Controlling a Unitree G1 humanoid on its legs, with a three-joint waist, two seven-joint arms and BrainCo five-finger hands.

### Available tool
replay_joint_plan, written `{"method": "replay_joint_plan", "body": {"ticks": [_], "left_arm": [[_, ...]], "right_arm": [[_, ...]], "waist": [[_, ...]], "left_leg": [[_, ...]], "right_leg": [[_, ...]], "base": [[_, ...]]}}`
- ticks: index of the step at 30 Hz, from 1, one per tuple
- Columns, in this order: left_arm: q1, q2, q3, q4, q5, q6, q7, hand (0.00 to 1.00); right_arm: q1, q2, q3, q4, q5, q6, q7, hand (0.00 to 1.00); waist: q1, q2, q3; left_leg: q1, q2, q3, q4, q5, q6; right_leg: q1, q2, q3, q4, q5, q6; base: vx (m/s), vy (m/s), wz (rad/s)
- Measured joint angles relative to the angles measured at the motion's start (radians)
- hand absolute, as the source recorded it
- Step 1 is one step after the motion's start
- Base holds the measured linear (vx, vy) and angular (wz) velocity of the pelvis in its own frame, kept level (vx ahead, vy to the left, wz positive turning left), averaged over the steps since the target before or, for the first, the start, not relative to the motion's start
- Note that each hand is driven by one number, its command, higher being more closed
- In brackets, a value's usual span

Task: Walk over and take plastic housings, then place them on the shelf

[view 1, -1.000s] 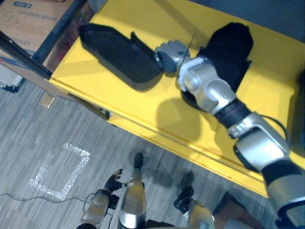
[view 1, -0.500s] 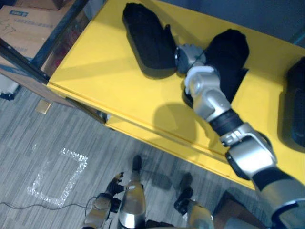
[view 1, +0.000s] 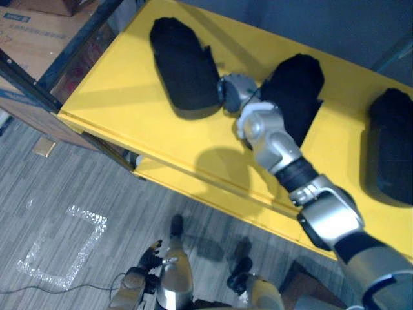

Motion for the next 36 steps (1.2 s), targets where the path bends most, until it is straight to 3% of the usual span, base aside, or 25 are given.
{"method": "replay_joint_plan", "body": {"ticks": [4,8,11,15,18,20,25,32,35,36], "left_arm": [[0.000,0.003,0.000,0.010,0.003,-0.019,0.000,0.00],[0.006,0.004,0.000,0.011,0.006,-0.032,-0.003,0.00],[0.007,0.006,0.000,0.014,0.006,-0.032,-0.004,0.00],[0.006,0.006,0.000,0.024,0.005,-0.034,-0.003,0.00],[0.006,0.006,0.001,0.030,0.005,-0.040,-0.001,0.00],[0.006,0.005,0.003,0.042,0.005,-0.055,0.001,0.00],[0.006,0.005,0.020,0.055,0.003,-0.063,0.004,0.00],[0.006,0.008,0.020,0.076,-0.005,-0.068,0.008,0.00],[0.006,0.009,0.020,0.081,-0.005,-0.074,0.008,0.00],[0.006,0.009,0.020,0.083,-0.006,-0.074,0.008,0.00]], "right_arm": [[0.015,0.009,0.012,-0.005,0.136,-0.033,-0.009,0.00],[0.062,0.020,0.011,-0.041,0.293,-0.033,-0.007,0.00],[0.076,0.037,-0.001,-0.044,0.291,-0.031,-0.014,0.00],[0.105,0.051,-0.011,-0.044,0.260,-0.041,-0.038,0.00],[0.132,0.055,-0.026,-0.043,0.189,-0.108,-0.091,0.00],[0.144,0.055,-0.030,-0.044,0.112,-0.165,-0.150,0.00],[0.144,0.054,-0.065,-0.146,-0.076,-0.210,-0.317,0.00],[0.144,0.039,-0.098,-0.235,-0.102,-0.243,-0.426,0.00],[0.144,0.030,-0.098,-0.253,-0.133,-0.298,-0.449,0.00],[0.144,0.027,-0.097,-0.265,-0.137,-0.337,-0.441,0.00]], "waist": [[-0.002,-0.003,-0.002],[-0.004,-0.016,-0.009],[-0.007,-0.017,-0.010],[-0.008,-0.019,-0.014],[-0.008,-0.020,-0.015],[-0.010,-0.020,-0.015],[-0.010,-0.030,-0.021],[-0.030,-0.041,-0.027],[-0.032,-0.041,-0.027],[-0.032,-0.041,-0.027]], "left_leg": [[0.002,0.000,0.000,0.000,0.000,0.000],[0.003,-0.001,0.000,0.000,0.000,-0.001],[0.007,-0.001,0.002,0.000,0.000,-0.001],[0.018,-0.001,0.002,0.000,-0.001,-0.001],[0.018,-0.001,0.003,0.000,-0.001,-0.001],[0.018,-0.001,0.006,0.000,-0.001,-0.001],[0.018,0.003,0.025,0.000,-0.001,-0.001],[0.019,0.003,0.028,0.000,-0.001,-0.001],[0.019,0.004,0.029,0.000,-0.001,-0.001],[0.019,0.004,0.029,0.000,-0.001,-0.001]], "right_leg": [[0.008,0.004,-0.001,-0.015,0.005,0.001],[0.013,0.005,-0.001,-0.023,0.007,0.002],[0.017,0.005,-0.001,-0.025,0.007,0.003],[0.030,0.006,-0.001,-0.029,0.007,0.003],[0.029,0.006,0.000,-0.030,0.009,0.003],[0.029,0.007,0.003,-0.035,0.014,0.004],[0.028,0.015,0.020,-0.064,0.037,0.003],[0.026,0.016,0.025,-0.067,0.040,0.003],[0.025,0.016,0.026,-0.067,0.040,0.003],[0.025,0.017,0.026,-0.067,0.040,0.003]], "base": [[0.00,0.000,0.00],[0.00,0.000,0.00],[0.00,0.000,0.00],[0.00,0.000,0.00],[0.00,0.000,0.00],[-0.02,-0.011,-0.04],[-0.01,-0.010,-0.10],[0.00,-0.003,-0.02],[0.00,0.000,0.00],[0.00,0.000,0.00]]}}
